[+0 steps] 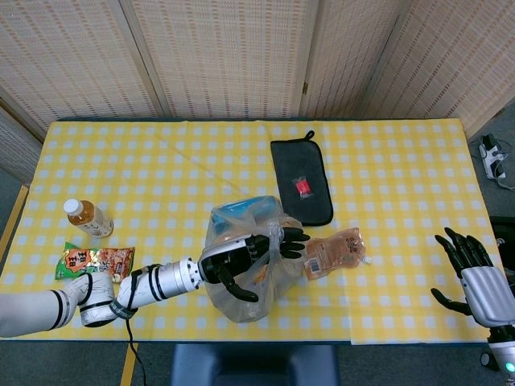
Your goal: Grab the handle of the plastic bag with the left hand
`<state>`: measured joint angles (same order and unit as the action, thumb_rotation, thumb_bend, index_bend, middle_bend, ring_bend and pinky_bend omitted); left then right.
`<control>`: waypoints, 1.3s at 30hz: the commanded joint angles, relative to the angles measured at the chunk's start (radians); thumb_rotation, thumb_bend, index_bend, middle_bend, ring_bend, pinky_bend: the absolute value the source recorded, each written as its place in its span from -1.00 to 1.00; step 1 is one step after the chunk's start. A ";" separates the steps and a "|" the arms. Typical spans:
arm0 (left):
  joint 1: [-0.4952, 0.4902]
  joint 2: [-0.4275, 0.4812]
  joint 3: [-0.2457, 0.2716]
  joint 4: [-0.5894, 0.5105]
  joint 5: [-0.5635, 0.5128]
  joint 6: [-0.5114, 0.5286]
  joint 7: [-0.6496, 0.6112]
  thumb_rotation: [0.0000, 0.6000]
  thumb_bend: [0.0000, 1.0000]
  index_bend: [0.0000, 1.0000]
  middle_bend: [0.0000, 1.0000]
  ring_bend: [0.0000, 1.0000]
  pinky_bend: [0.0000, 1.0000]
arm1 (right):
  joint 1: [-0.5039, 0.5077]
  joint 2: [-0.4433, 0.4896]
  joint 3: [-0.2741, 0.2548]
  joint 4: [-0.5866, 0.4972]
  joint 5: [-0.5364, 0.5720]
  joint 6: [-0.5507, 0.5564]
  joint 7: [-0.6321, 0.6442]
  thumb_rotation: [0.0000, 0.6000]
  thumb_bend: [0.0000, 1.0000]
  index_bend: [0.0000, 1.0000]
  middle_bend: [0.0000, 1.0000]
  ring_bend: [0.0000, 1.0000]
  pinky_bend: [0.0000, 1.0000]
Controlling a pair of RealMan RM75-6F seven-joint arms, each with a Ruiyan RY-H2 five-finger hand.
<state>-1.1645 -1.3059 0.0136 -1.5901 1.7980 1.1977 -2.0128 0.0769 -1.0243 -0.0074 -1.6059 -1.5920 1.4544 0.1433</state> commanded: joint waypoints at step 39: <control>0.145 0.156 -0.134 -0.387 -0.400 -0.117 0.589 1.00 0.81 0.42 0.83 0.50 0.88 | -0.001 0.001 -0.007 -0.009 -0.010 -0.001 -0.014 1.00 -0.47 -1.00 -1.00 -1.00 -1.00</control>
<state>-1.0349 -1.1550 -0.1075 -1.9653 1.4086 1.0880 -1.4383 0.0755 -1.0229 -0.0142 -1.6146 -1.6027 1.4538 0.1297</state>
